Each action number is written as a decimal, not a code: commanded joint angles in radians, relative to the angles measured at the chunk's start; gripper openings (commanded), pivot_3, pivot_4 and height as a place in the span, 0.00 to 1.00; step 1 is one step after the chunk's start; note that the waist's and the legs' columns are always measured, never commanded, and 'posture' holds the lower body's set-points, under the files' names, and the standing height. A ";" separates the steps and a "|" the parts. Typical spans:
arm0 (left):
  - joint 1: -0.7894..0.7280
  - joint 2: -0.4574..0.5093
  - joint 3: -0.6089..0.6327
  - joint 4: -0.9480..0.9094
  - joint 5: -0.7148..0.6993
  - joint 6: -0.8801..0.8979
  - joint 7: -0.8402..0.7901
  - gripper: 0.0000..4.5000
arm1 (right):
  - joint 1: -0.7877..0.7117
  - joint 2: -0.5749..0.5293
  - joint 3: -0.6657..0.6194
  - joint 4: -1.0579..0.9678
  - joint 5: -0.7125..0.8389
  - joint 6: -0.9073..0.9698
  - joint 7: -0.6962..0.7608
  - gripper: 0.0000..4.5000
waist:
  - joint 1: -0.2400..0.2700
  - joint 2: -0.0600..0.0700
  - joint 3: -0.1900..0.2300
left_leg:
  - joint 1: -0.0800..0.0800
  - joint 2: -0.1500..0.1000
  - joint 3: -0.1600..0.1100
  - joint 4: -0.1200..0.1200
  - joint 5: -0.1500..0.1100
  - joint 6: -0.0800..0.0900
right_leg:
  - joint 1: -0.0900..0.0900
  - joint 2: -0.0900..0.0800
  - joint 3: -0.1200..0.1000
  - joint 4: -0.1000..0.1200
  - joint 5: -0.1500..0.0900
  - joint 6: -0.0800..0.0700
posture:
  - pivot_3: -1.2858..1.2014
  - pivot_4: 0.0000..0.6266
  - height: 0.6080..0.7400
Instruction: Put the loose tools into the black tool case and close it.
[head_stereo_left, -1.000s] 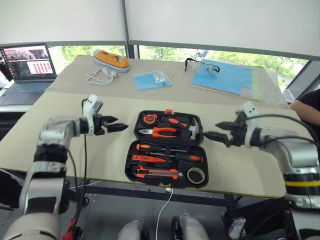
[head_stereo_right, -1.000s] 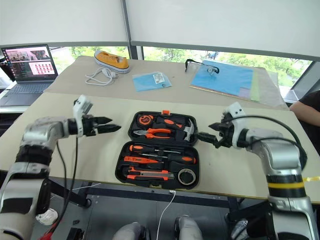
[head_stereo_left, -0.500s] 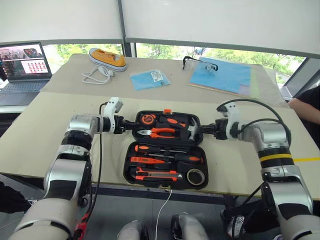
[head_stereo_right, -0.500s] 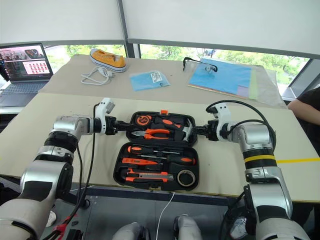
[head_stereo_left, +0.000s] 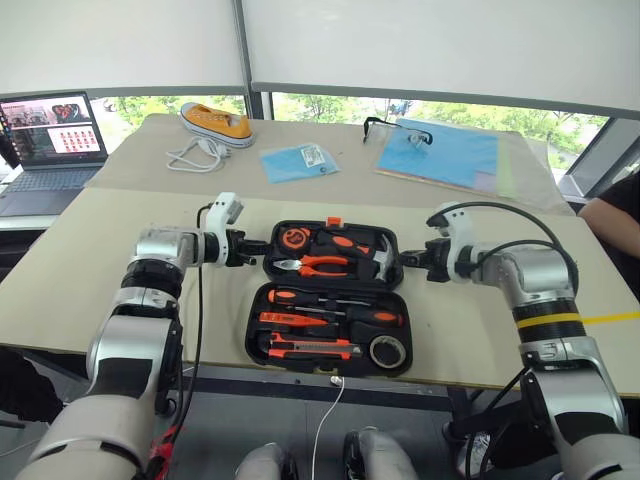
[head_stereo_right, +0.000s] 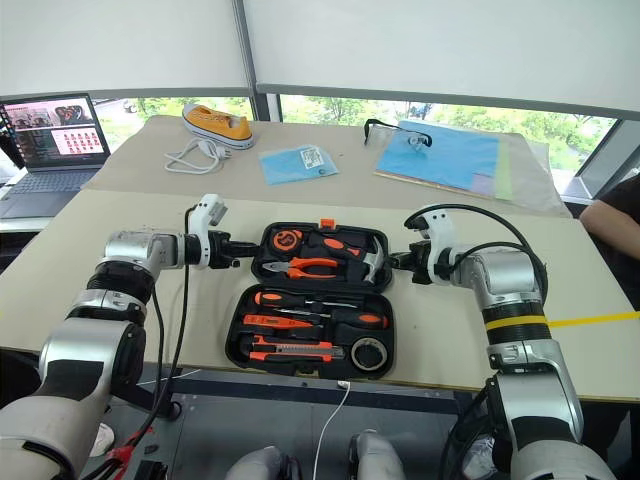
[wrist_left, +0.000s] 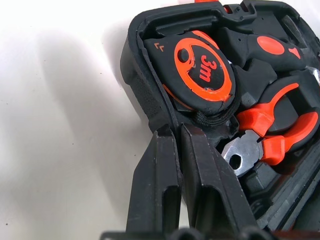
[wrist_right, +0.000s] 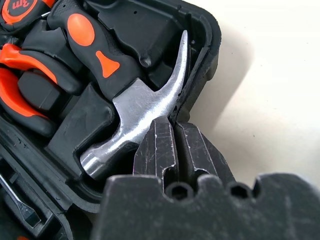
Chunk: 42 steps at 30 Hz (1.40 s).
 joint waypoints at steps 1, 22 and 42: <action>0.018 -0.023 0.036 -0.095 -0.019 -0.214 0.007 0.00 | -0.065 0.027 -0.072 0.007 -0.013 -0.126 -0.079 0.00 | -0.003 0.000 0.000 | 0.000 0.000 0.000 0.000 0.000 0.000 | 0.000 0.000 0.000 0.000 0.000 0.000 | 0.52 0.24 0.84; 0.243 -0.061 0.029 -0.219 0.135 -0.975 0.278 0.00 | 0.364 0.076 -0.050 -0.282 -0.264 -0.942 -0.271 0.00 | -0.007 0.000 0.001 | -0.020 -0.002 0.002 -0.009 0.005 -0.001 | -0.020 0.007 -0.003 -0.003 0.007 -0.010 | 0.52 0.24 0.84; 0.539 0.184 0.188 -0.715 -0.129 -0.295 0.267 0.98 | 0.610 -0.133 -0.205 -0.712 0.137 -0.393 -0.103 0.68 | 0.017 -0.001 0.002 | 0.011 0.004 0.002 -0.015 0.006 -0.003 | 0.006 0.004 0.003 -0.006 0.001 -0.003 | 0.52 0.24 0.84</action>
